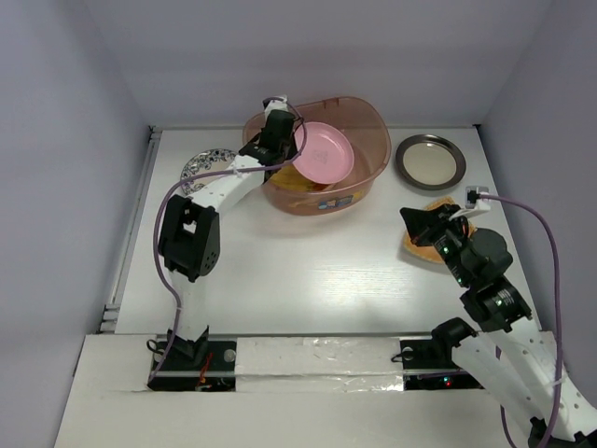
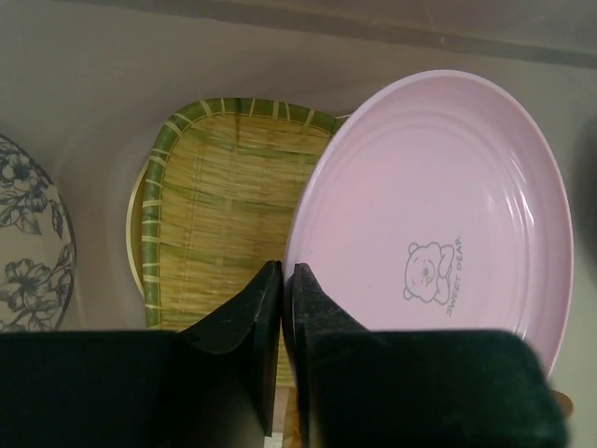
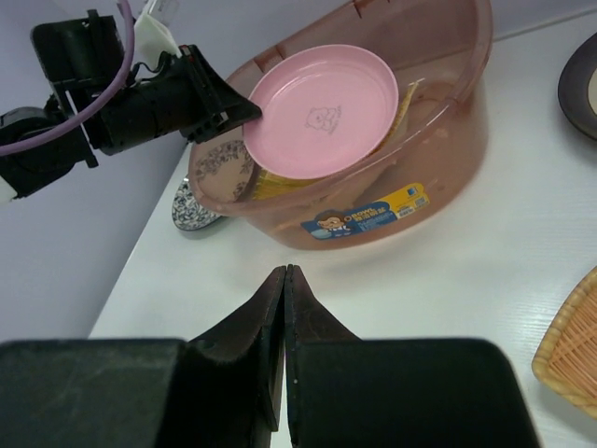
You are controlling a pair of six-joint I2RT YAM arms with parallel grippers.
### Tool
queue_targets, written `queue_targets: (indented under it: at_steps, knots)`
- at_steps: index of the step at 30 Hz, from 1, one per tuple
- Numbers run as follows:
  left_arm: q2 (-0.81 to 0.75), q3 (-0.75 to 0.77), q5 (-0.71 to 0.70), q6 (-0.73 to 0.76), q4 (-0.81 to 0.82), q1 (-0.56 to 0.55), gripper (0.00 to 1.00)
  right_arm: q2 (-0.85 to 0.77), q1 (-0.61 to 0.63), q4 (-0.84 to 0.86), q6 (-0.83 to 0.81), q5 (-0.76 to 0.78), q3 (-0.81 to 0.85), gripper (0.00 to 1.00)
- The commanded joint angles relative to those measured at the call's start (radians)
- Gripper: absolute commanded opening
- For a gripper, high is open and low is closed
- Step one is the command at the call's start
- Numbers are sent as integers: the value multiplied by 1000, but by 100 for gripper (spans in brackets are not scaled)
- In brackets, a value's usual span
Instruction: Place the plates into the plastic bin on the countertop
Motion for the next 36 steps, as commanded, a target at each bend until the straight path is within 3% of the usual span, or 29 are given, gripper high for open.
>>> queue_targets:
  at_steps: [1, 4, 7, 14, 16, 18, 19, 21, 22, 27, 30, 34, 36]
  knots:
    - [8, 82, -40, 18, 0, 2, 8, -14, 8, 22, -15, 0, -6, 6]
    - [27, 82, -60, 24, -1, 2, 30, -20, 8, 12, -20, 9, 1, 7]
    - [24, 65, -78, 26, 6, 2, 39, -28, 8, 2, -29, 26, 10, 7]
    - [-140, -64, -103, 32, 92, -26, 42, -71, 8, -44, -38, 74, 57, 10]
    - [-200, -140, -130, 55, 153, -101, 37, -92, 8, -54, -41, 103, 82, 9]
    - [-274, -189, -133, 75, 195, -218, 32, -114, 8, -67, -46, 129, 100, 1]
    - [-288, -234, -129, 85, 234, -260, 22, -135, 8, -72, -49, 152, 109, 0]
    - [-301, -265, -109, 78, 265, -335, 12, -158, 8, -81, -53, 172, 142, 0]
    - [-298, -300, -84, 69, 314, -399, 1, -168, 8, -84, -59, 187, 152, 0]
    - [-184, -268, 40, 12, 368, -512, 0, -215, 8, -133, -67, 203, 206, 2]
    - [-67, -158, 106, 7, 339, -547, 10, -240, 8, -141, -60, 206, 206, 6]
    - [107, 11, 187, -5, 270, -566, 32, -244, 8, -156, -60, 195, 199, 12]
    - [168, 68, 209, -22, 241, -566, 36, -241, 8, -159, -60, 191, 195, 14]
